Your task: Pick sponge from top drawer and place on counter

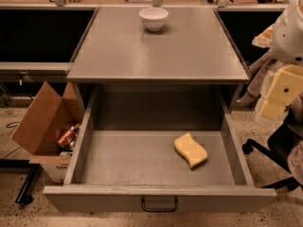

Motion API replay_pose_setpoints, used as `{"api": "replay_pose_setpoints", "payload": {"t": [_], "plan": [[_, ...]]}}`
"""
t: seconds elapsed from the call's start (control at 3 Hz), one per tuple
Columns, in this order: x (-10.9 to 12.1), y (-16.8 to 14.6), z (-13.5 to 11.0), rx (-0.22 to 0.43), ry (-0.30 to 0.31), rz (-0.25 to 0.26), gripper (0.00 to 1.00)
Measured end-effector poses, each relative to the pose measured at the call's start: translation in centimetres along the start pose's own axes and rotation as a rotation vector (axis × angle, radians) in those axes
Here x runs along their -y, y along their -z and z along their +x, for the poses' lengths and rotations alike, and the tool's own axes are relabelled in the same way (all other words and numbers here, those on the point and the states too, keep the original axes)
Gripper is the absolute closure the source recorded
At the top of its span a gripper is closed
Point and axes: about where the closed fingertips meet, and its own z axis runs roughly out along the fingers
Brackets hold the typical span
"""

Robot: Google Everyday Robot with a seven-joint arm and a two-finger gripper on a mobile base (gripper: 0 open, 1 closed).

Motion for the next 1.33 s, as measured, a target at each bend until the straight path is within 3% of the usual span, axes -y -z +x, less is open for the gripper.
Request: {"api": "replay_pose_setpoints", "payload": {"t": [0.33, 0.67, 1.0, 1.33], "plan": [[0.0, 0.0, 0.0, 0.0, 0.0, 0.0, 0.0], [-0.9, -2.5, 0.4, 0.001, -0.011, -0.033, 0.0], [-3.0, -8.6, 0.8, 0.006, -0.059, -0.113, 0.0], [-6.2, -16.8, 0.8, 0.032, -0.086, -0.202, 0.0]]}}
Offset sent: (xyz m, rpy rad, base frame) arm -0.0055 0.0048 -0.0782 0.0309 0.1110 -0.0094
